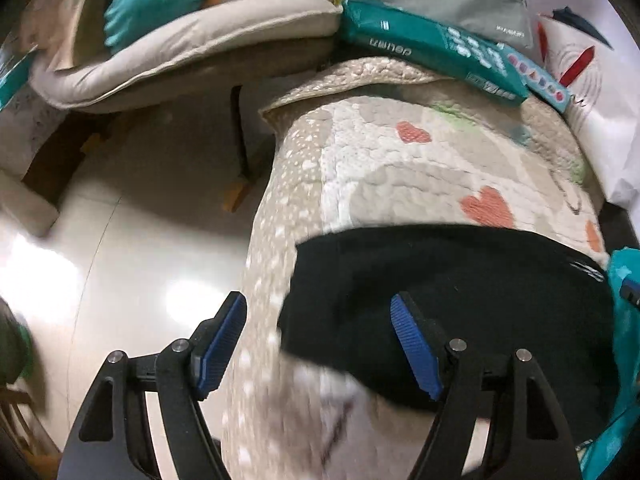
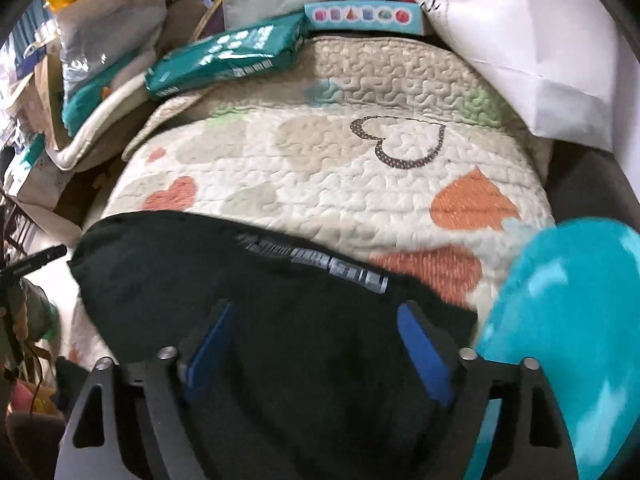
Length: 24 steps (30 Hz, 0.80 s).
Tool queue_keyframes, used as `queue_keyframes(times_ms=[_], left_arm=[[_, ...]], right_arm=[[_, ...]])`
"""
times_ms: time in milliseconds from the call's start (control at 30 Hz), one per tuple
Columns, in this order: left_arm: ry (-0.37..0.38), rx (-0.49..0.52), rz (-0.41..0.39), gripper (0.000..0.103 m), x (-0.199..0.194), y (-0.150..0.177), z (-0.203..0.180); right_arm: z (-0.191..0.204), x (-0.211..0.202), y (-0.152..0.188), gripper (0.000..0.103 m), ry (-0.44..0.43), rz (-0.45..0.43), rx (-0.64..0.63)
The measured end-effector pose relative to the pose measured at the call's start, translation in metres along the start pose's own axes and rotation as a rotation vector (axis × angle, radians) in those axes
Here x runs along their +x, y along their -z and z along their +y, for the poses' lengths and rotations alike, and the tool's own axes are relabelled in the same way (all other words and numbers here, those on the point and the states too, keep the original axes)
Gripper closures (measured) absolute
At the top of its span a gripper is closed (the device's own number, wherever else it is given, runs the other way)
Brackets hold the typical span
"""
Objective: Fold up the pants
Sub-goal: 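Close left gripper on pants waistband while right gripper grasps the waistband too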
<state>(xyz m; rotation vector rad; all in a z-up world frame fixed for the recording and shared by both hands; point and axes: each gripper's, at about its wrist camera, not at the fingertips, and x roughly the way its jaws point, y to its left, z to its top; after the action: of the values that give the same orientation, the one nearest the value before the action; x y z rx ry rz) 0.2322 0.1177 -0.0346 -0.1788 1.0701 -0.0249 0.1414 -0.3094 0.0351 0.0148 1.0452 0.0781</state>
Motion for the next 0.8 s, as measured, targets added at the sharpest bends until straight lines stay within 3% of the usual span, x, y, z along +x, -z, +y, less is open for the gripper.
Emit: queue_keyframes(times_ms=[267,333,367,400,433,500,600,800], left_arm=[[0.052,0.008,0.037,0.029,0.056,-0.028,0.003],[0.068,0.017,0.050,0.029,0.061,-0.029,0.001],[0.079,0.028,0.053,0.030,0.061,-0.028,-0.002],[0.091,0.048,0.057,0.054,0.060,-0.027,-0.006],[0.119,0.081,0.061,0.069,0.057,-0.025,-0.012],[0.091,0.147,0.040,0.089,0.048,-0.022,-0.025],[0.050,0.191,0.015,0.090,0.037,-0.017,-0.037],[0.066,0.152,-0.042,0.090,0.003,-0.013,-0.034]], right_arm=[[0.028,0.065,-0.036,0.023,-0.029,0.037,-0.182],[0.033,0.081,-0.038,0.028,0.005,0.061,-0.208],[0.035,0.086,-0.037,0.037,0.014,0.068,-0.212],[0.036,0.088,-0.035,0.055,0.009,0.069,-0.207],[0.037,0.087,-0.033,0.063,0.000,0.066,-0.197],[0.036,0.084,-0.029,0.090,0.004,0.060,-0.195],[0.031,0.075,-0.024,0.094,-0.021,0.054,-0.162],[0.039,0.049,-0.014,0.096,-0.018,0.018,-0.147]])
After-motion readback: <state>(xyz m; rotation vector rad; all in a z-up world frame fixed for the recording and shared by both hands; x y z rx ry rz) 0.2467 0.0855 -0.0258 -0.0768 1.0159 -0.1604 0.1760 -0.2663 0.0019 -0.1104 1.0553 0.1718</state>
